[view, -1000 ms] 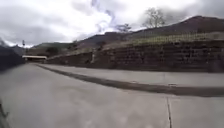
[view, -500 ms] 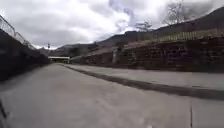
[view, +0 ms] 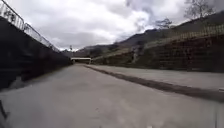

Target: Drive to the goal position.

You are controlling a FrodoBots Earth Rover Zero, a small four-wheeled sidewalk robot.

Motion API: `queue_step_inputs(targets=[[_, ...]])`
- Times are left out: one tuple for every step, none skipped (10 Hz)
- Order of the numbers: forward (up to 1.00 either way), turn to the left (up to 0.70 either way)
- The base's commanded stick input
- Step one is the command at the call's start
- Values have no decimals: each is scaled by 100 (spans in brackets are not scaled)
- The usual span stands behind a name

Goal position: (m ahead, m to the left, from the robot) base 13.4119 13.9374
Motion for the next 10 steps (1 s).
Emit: queue_step_inputs(targets=[[0, 17], [0, 1], [0, 0], [0, 0], [0, 0], [0, 0], [0, 0], [0, 0], [0, 0], [0, 0]])
